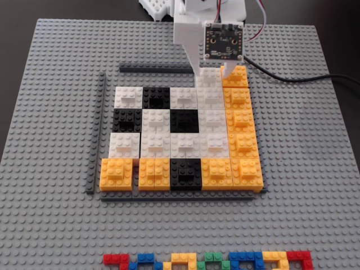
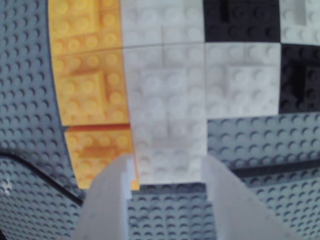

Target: Grab the cube and place it into the grid

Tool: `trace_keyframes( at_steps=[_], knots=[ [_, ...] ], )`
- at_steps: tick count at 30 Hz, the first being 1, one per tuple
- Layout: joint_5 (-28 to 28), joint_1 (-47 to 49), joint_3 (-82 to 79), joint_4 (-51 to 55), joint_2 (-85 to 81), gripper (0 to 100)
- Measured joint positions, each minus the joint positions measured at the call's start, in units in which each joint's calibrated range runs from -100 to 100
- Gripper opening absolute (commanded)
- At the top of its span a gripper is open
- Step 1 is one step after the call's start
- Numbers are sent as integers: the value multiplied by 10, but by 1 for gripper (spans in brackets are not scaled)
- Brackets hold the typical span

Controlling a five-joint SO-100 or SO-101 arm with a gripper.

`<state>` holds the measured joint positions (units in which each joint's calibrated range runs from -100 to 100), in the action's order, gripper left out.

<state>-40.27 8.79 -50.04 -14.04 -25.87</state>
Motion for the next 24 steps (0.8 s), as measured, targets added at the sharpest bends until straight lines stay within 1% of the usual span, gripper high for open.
trace_keyframes(
  at_steps=[6, 13, 16, 19, 24],
  knots=[
    [-1, 0, 30, 13, -2, 16],
    [-1, 1, 90, 48, -42, 16],
    [-1, 7, 129, 71, -64, 11],
    [-3, 15, 165, 93, -95, 1],
    [-14, 9, 195, 117, -165, 0]
  ],
)
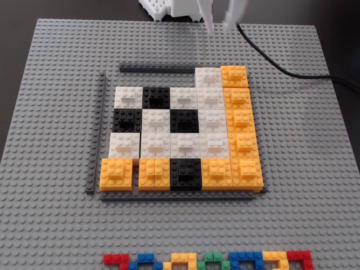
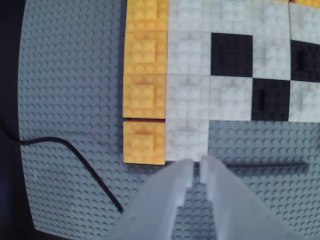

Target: Grab the cube and place it into the grid

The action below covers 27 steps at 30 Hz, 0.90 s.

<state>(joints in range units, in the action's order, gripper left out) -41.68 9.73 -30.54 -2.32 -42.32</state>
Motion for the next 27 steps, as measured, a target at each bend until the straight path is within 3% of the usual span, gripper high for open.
trace_keyframes(
  at_steps=[8, 27],
  knots=[
    [-32, -36, -19, -17, -130, 0],
    [-68, -89, -332, -170, -409, 0]
  ],
)
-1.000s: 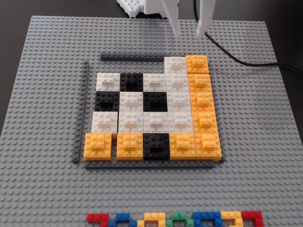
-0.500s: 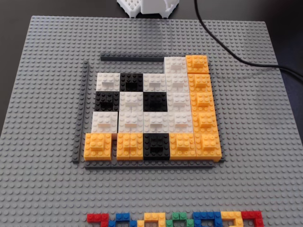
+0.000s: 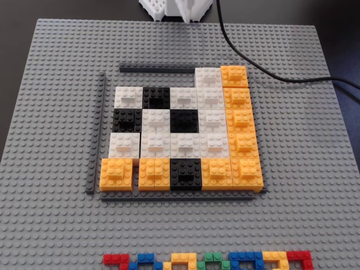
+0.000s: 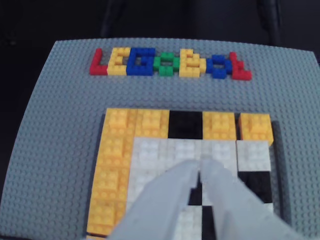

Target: Grab the cube and place it into the grid

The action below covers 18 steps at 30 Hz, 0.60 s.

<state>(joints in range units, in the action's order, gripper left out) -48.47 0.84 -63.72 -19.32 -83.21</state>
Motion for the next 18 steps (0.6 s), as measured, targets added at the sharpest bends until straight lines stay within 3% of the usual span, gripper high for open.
trace_keyframes(
  at_steps=[18],
  knots=[
    [32, -17, -310, -92, -132, 0]
  ],
)
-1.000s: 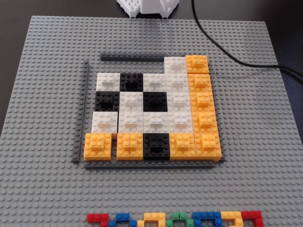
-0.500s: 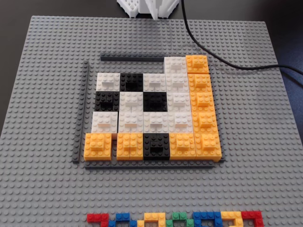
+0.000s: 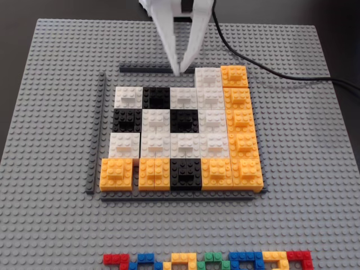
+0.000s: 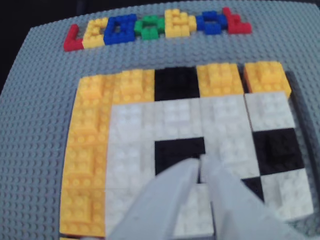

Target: Grab the cube and place it into the grid

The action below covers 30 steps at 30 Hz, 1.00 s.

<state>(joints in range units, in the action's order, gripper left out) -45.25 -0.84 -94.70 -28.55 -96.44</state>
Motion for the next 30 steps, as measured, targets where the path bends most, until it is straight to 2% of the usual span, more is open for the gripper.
trace_keyframes(
  at_steps=[11, 30],
  knots=[
    [0, -1, -47, -11, -15, 0],
    [-3, -1, -47, 82, -15, 0]
  ],
)
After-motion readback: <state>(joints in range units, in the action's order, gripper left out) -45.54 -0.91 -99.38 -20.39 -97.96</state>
